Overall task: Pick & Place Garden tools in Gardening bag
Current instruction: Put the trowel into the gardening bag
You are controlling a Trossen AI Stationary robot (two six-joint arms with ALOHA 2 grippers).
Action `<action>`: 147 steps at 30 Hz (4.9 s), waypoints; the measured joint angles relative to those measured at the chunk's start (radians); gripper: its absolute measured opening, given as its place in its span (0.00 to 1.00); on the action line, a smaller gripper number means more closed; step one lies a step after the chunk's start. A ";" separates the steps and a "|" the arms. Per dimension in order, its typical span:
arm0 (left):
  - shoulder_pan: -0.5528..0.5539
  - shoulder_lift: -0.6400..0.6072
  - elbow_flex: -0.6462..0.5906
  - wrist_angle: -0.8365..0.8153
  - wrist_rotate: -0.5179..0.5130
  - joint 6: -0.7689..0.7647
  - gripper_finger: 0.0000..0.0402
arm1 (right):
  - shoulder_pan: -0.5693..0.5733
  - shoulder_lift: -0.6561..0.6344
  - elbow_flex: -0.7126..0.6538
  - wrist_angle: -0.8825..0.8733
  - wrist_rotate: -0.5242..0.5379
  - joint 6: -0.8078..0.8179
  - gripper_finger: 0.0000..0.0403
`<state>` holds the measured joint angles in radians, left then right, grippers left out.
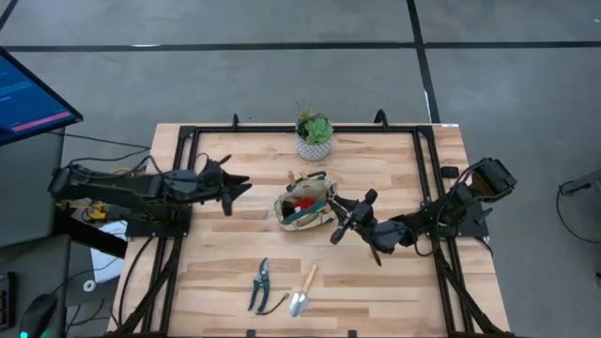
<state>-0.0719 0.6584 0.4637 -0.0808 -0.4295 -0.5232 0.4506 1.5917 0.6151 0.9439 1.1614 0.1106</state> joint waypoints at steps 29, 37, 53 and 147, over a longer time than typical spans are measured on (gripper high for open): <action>0.252 0.714 0.001 0.581 0.090 0.167 0.01 | 0.004 0.000 0.000 -0.069 0.000 0.074 0.11; 0.261 0.756 0.001 0.682 0.208 0.145 0.01 | -0.021 0.000 0.000 -0.084 -0.007 0.066 0.11; 0.237 0.756 0.001 0.697 0.283 0.126 0.01 | -0.036 0.000 0.019 -0.067 -0.008 0.000 0.11; 0.232 0.460 0.000 0.486 0.308 0.188 0.01 | 0.034 -0.050 0.084 -0.679 -0.083 0.456 0.57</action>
<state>0.1600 1.1183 0.4633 0.4054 -0.1220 -0.3356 0.4842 1.5419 0.6991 0.2646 1.0785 0.5662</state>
